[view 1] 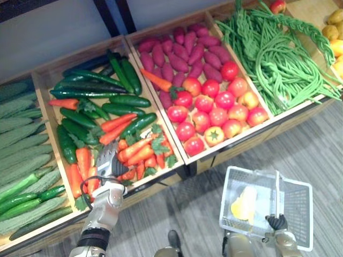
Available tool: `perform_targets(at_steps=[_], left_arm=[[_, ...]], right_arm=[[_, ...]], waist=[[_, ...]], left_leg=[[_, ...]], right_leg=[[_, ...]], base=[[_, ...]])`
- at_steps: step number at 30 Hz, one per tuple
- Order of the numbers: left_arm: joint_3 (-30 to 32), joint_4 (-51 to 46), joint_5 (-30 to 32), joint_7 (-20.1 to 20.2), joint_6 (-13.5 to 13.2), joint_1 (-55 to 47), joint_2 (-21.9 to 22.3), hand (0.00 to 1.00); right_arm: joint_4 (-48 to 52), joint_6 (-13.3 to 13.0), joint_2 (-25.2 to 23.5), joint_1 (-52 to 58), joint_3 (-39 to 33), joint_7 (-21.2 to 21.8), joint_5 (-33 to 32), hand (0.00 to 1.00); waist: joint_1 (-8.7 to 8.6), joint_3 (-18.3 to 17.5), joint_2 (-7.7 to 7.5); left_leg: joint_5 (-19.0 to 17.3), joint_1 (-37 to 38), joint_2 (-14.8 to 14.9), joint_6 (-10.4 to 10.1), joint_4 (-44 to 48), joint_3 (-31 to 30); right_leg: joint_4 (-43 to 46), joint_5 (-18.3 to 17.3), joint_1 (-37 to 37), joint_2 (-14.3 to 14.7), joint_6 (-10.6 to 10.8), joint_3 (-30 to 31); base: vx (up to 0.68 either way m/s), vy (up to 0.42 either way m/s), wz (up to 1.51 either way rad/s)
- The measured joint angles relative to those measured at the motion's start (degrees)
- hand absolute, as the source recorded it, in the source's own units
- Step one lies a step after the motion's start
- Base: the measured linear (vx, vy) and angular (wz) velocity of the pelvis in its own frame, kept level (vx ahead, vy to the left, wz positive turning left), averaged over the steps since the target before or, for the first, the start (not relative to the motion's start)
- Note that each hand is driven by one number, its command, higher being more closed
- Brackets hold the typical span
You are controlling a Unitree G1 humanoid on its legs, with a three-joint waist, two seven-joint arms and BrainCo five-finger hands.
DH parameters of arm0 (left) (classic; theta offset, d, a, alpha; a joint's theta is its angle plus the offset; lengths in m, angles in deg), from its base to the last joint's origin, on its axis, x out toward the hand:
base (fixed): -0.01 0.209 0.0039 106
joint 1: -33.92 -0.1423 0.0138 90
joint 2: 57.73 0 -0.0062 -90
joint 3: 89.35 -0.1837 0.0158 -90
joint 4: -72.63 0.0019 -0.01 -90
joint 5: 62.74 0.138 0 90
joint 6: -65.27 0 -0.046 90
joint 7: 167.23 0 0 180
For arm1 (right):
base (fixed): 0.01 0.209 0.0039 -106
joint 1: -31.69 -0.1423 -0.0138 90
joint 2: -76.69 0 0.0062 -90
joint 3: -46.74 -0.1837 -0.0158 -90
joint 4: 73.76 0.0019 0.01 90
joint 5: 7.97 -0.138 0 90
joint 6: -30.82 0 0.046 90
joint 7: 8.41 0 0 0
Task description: Pick vegetable in the basket
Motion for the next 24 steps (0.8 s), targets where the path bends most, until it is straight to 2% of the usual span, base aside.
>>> perform_targets(at_steps=[8,15,16,18,21,22,24], left_arm=[[-1.73,4.46,0.84,-0.32,0.21,1.8,-1.8,0.0],[-4.69,6.83,1.45,-2.37,0.43,3.08,-1.8,0.0],[-5.08,7.08,1.77,-2.37,0.42,3.24,-1.85,1.0],[-6.16,8.61,1.92,-2.43,0.19,4.31,-2.5,1.0],[-6.87,11.05,2.93,-2.3,-1.72,6.14,-6.51,1.0],[-6.73,11.19,2.96,-1.78,-2.05,6.68,-8.2,1.0],[-6.62,11.18,2.59,-1.75,-2.06,6.69,-8.69,1.0]], right_arm=[[0.07,-0.02,0.19,-1.14,0.9,-0.13,0.0,1.0],[0.03,-0.01,0.46,-1.81,2.71,-0.65,-0.02,1.0],[0.04,-0.03,0.65,-1.94,3.15,-0.64,-0.01,1.0],[0.03,-0.09,0.89,-2.05,3.35,-0.72,-0.02,1.0],[0.04,-0.25,1.14,-2.29,4.39,-0.9,-0.01,1.0],[0.05,-0.27,1.17,-2.35,5.22,-1.0,-0.02,1.0],[0.09,-0.28,1.15,-2.35,5.37,-1.0,-0.04,1.0]], waist=[[0.37,0.84,0.1],[0.53,1.54,0.14],[0.69,1.71,0.28],[0.82,1.78,0.38],[0.8,1.79,0.39],[0.33,1.79,0.39],[0.0,1.79,0.39]], left_leg=[[0.0,-0.77,0.18,0.0,0.22,1.22],[-0.43,-0.86,0.38,-0.27,1.4,1.26],[-0.79,-0.89,0.52,-0.4,1.85,1.32],[-0.82,-0.91,0.54,-0.41,1.98,1.44],[-0.84,-1.32,0.66,-0.45,2.03,1.62],[-0.85,-1.37,0.75,-0.47,2.04,1.59],[-0.9,-1.29,0.81,-0.55,2.08,1.65]], right_leg=[[0.94,-0.02,-1.77,0.28,-0.03,1.14],[1.3,-0.1,-1.79,0.33,-0.13,1.64],[1.46,-0.12,-1.81,0.45,-0.15,1.85],[1.88,-0.17,-2.16,0.5,-0.18,2.18],[2.2,-0.17,-2.88,0.66,-0.19,2.57],[2.22,-0.16,-2.94,0.73,-0.19,2.57],[2.38,-0.16,-2.94,0.77,-0.19,2.63]], base=[[0.0,-0.022,-0.07],[0.0,-0.011,-0.02],[-0.03,-0.033,-0.09],[-0.03,-0.026,-0.07],[-0.05,-0.036,-0.04],[-0.04,-0.038,0.0],[-0.01,-0.016,0.0]])
